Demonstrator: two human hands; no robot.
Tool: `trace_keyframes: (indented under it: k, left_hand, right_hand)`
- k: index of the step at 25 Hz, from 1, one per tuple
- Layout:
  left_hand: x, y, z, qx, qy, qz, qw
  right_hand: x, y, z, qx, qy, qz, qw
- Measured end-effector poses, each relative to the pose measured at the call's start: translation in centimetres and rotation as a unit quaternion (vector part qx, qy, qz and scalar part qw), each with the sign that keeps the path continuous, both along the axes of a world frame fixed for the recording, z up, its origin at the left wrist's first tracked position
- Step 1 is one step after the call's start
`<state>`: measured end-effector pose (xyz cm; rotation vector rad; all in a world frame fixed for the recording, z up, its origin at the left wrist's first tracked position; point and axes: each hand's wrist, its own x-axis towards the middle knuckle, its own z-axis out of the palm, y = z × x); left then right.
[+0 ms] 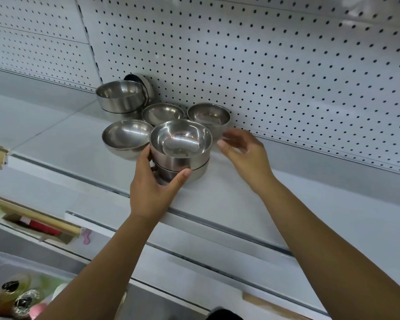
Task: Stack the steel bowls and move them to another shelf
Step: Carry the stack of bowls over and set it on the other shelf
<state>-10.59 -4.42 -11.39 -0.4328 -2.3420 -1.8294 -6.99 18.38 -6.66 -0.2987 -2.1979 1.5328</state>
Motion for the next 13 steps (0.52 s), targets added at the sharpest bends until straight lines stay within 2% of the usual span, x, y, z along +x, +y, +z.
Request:
trace_keyframes:
  k: [2, 4, 8, 13]
  left_hand:
    - [0.0, 0.1, -0.2, 0.003, -0.002, 0.003, 1.0]
    - [0.3, 0.2, 0.0, 0.006, 0.002, 0.014, 1.0]
    - [0.6, 0.6, 0.1, 0.012, 0.035, 0.059, 0.998]
    - [0.4, 0.8, -0.1, 0.029, 0.029, 0.101, 0.994]
  right_hand:
    - [-1.0, 0.8, -0.3, -0.01, -0.013, -0.056, 0.998]
    - [-2.2, 1.5, -0.4, -0.024, -0.051, -0.068, 0.996]
    - [-5.4, 3.3, -1.1, -0.012, -0.105, -0.056, 0.993]
    - [-8.7, 4.7, -2.1, 0.008, -0.105, 0.003, 0.994]
